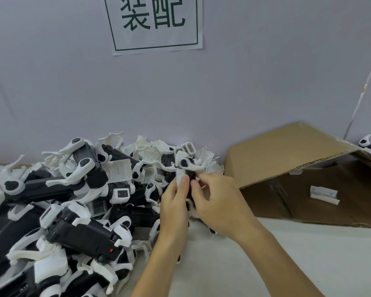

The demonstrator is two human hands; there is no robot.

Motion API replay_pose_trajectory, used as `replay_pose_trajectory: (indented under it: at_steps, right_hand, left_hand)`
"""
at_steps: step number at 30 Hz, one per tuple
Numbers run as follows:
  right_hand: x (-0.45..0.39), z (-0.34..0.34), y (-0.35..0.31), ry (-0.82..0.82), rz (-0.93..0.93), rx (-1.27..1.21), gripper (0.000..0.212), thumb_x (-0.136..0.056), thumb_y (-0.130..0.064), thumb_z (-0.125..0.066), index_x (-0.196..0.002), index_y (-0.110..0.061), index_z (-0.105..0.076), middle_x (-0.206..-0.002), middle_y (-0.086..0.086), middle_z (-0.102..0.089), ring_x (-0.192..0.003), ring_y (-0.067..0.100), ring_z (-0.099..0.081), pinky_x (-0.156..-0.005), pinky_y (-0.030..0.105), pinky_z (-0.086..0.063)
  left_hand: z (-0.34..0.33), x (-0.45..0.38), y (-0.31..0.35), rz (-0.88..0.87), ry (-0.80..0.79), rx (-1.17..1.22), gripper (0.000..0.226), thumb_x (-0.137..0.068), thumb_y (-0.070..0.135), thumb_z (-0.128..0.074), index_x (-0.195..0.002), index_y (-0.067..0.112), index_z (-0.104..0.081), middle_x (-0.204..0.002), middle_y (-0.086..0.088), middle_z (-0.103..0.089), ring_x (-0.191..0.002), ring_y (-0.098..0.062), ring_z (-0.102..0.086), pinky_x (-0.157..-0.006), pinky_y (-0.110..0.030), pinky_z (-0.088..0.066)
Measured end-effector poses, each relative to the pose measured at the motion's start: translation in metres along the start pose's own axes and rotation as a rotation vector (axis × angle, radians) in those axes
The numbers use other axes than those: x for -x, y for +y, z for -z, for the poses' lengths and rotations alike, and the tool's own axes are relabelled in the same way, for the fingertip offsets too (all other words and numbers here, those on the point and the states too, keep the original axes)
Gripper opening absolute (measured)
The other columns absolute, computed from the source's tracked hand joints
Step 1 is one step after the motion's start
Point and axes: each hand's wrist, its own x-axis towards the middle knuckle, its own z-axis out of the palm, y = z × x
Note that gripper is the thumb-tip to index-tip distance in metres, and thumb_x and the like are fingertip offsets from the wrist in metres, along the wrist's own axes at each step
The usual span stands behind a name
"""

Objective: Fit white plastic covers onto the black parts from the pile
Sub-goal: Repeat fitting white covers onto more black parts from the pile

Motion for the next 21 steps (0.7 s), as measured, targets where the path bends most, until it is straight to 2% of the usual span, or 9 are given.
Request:
replay_pose_trajectory:
  at_steps: [2, 4, 6, 8, 13, 14, 17, 19, 21]
  right_hand:
    - [-0.001, 0.005, -0.004, -0.056, 0.053, -0.028, 0.029, -0.092, -0.027, -0.042, -0.071, -0.014, -0.057, -0.062, -0.003, -0.054, -0.062, 0.016, -0.049, -0.062, 0.036, -0.044]
    - [-0.001, 0.012, -0.007, -0.068, 0.043, -0.14, 0.029, -0.091, -0.025, -0.041, -0.083, -0.014, -0.068, -0.068, -0.001, -0.065, -0.065, 0.014, -0.059, -0.064, 0.035, -0.051]
    - [-0.002, 0.02, -0.005, 0.021, -0.013, -0.308, 0.03, -0.095, -0.016, -0.047, -0.087, -0.024, -0.075, -0.08, -0.009, -0.074, -0.074, 0.007, -0.069, -0.068, 0.022, -0.055]
    - [-0.004, 0.027, -0.001, 0.084, -0.08, -0.414, 0.036, -0.099, -0.009, -0.05, -0.088, -0.031, -0.076, -0.08, -0.016, -0.075, -0.075, 0.001, -0.07, -0.067, 0.015, -0.053]
    - [-0.007, 0.031, 0.007, 0.045, -0.186, -0.487, 0.036, -0.102, -0.009, -0.049, -0.087, -0.027, -0.076, -0.082, -0.009, -0.077, -0.075, 0.014, -0.073, -0.071, 0.039, -0.061]
    - [-0.007, 0.032, 0.008, 0.03, -0.192, -0.496, 0.036, -0.102, -0.008, -0.049, -0.088, -0.026, -0.076, -0.083, -0.008, -0.078, -0.076, 0.015, -0.073, -0.072, 0.038, -0.061]
    - [-0.007, 0.034, 0.012, -0.024, -0.177, -0.467, 0.037, -0.101, -0.007, -0.049, -0.089, -0.029, -0.078, -0.085, -0.01, -0.077, -0.079, 0.007, -0.072, -0.073, 0.023, -0.058]
    - [-0.008, 0.035, 0.016, -0.04, -0.196, -0.438, 0.034, -0.101, -0.009, -0.051, -0.094, -0.029, -0.078, -0.088, -0.01, -0.077, -0.085, 0.008, -0.072, -0.078, 0.026, -0.057]
    - [-0.009, 0.036, 0.022, -0.042, -0.216, -0.429, 0.032, -0.101, -0.008, -0.052, -0.097, -0.024, -0.079, -0.09, -0.006, -0.077, -0.092, 0.015, -0.072, -0.087, 0.033, -0.056]
  left_hand:
    - [0.002, -0.001, 0.001, 0.051, 0.031, 0.057, 0.025, -0.1, 0.031, -0.055, -0.097, 0.01, -0.069, -0.09, -0.007, -0.074, -0.088, -0.021, -0.07, -0.076, -0.03, -0.054]
    - [0.003, -0.003, 0.003, 0.097, 0.084, 0.172, 0.022, -0.099, 0.027, -0.059, -0.102, 0.006, -0.066, -0.09, -0.01, -0.073, -0.087, -0.026, -0.068, -0.074, -0.033, -0.055]
    - [0.003, -0.001, 0.008, 0.171, 0.058, 0.328, 0.039, -0.094, 0.032, -0.06, -0.117, 0.0, -0.063, -0.107, -0.017, -0.072, -0.097, -0.034, -0.065, -0.08, -0.039, -0.051]
    - [0.004, 0.002, 0.012, 0.224, 0.0, 0.443, 0.058, -0.086, 0.039, -0.06, -0.127, -0.001, -0.06, -0.122, -0.025, -0.067, -0.107, -0.039, -0.063, -0.09, -0.044, -0.05]
    - [0.004, 0.005, 0.014, 0.237, -0.056, 0.486, 0.063, -0.081, 0.037, -0.063, -0.132, 0.002, -0.057, -0.131, -0.032, -0.058, -0.107, -0.038, -0.058, -0.094, -0.047, -0.046]
    - [0.004, 0.006, 0.014, 0.224, -0.073, 0.482, 0.061, -0.081, 0.036, -0.065, -0.13, 0.001, -0.057, -0.127, -0.032, -0.059, -0.105, -0.036, -0.059, -0.091, -0.044, -0.048]
    - [0.006, 0.005, 0.012, 0.108, -0.174, 0.462, 0.043, -0.082, 0.021, -0.072, -0.122, 0.008, -0.06, -0.111, -0.02, -0.067, -0.1, -0.031, -0.067, -0.081, -0.039, -0.058]
    - [0.007, 0.004, 0.009, 0.008, -0.183, 0.38, 0.042, -0.078, 0.013, -0.071, -0.119, 0.016, -0.061, -0.109, -0.014, -0.071, -0.103, -0.032, -0.069, -0.085, -0.045, -0.059]
    - [0.008, 0.003, 0.007, -0.053, -0.17, 0.32, 0.049, -0.073, 0.005, -0.072, -0.118, 0.023, -0.064, -0.109, -0.008, -0.073, -0.106, -0.029, -0.07, -0.086, -0.039, -0.059]
